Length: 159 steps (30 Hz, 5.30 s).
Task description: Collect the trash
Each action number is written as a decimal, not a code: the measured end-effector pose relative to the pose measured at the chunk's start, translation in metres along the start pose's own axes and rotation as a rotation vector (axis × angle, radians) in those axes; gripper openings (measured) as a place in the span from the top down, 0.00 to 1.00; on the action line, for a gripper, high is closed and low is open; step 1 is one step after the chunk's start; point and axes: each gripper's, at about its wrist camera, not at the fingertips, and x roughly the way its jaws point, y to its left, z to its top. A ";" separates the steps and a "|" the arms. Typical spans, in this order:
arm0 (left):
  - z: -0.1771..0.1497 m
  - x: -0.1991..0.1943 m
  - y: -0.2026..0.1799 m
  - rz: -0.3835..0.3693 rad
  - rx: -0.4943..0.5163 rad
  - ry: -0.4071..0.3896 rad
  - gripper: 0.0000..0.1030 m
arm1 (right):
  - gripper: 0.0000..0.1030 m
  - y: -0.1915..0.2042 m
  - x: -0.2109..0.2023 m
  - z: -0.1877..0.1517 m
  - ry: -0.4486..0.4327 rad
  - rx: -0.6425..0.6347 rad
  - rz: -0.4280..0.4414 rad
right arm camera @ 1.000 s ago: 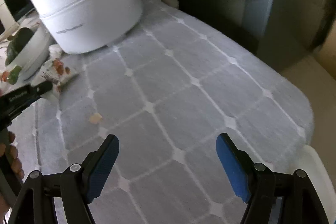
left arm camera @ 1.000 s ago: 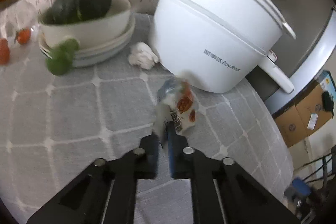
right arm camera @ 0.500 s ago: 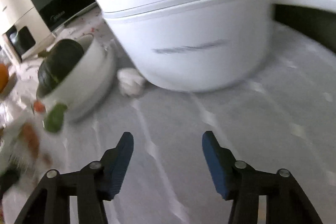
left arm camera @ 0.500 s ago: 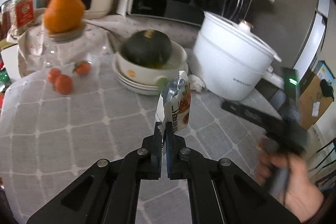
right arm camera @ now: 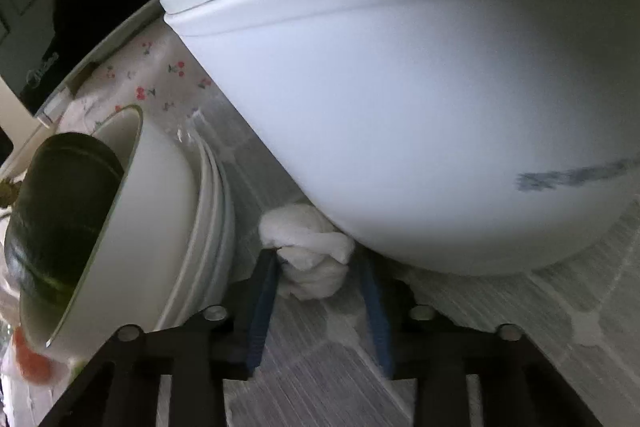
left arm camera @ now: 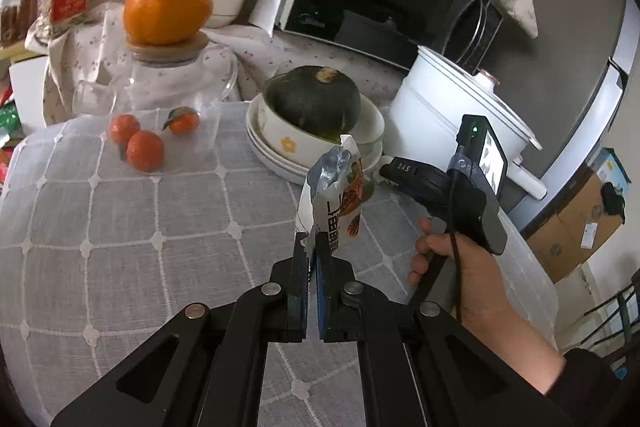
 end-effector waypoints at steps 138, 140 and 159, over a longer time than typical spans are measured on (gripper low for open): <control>-0.205 -0.348 -0.330 0.146 0.330 -0.301 0.00 | 0.00 -0.191 -0.629 -0.163 -0.458 -0.396 -0.299; -0.206 -0.348 -0.331 0.145 0.334 -0.300 0.00 | 0.00 -0.192 -0.629 -0.163 -0.459 -0.397 -0.298; -0.208 -0.347 -0.334 0.149 0.337 -0.302 0.00 | 0.00 -0.190 -0.628 -0.162 -0.455 -0.399 -0.299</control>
